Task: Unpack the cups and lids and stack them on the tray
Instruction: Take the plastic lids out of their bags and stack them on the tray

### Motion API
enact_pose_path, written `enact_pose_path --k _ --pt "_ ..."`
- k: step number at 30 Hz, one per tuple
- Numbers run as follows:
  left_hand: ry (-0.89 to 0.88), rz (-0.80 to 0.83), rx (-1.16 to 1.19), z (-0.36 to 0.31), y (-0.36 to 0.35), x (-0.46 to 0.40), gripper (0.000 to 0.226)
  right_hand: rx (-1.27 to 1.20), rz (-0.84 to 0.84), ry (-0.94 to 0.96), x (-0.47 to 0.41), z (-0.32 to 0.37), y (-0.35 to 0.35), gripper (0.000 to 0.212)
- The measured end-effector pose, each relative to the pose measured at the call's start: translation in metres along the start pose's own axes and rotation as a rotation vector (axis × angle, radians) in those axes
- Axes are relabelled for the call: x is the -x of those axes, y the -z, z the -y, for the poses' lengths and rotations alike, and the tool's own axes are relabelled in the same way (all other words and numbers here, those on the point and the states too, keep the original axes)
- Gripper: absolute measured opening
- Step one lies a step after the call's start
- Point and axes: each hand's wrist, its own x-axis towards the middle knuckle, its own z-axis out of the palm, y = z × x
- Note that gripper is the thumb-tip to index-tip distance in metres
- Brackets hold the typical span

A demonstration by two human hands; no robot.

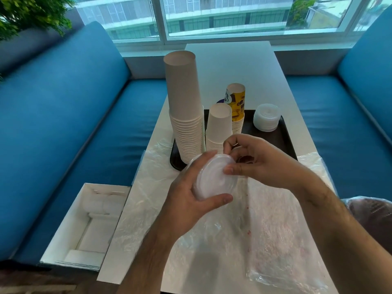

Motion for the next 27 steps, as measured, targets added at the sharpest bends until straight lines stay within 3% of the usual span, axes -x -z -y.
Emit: enact_pose_path --k 10,17,27 --pt "-0.027 -0.042 0.112 0.009 -0.006 -0.006 0.07 -0.282 -0.073 -0.024 -0.002 -0.014 -0.001 0.03" --pt "0.097 -0.064 0.421 0.011 -0.007 -0.014 0.037 -0.431 -0.116 -0.055 -0.002 -0.023 0.002 0.026" --pt "0.1 -0.175 0.328 0.018 -0.015 -0.02 0.06 -0.748 -0.329 -0.193 -0.005 -0.037 0.015 0.034"
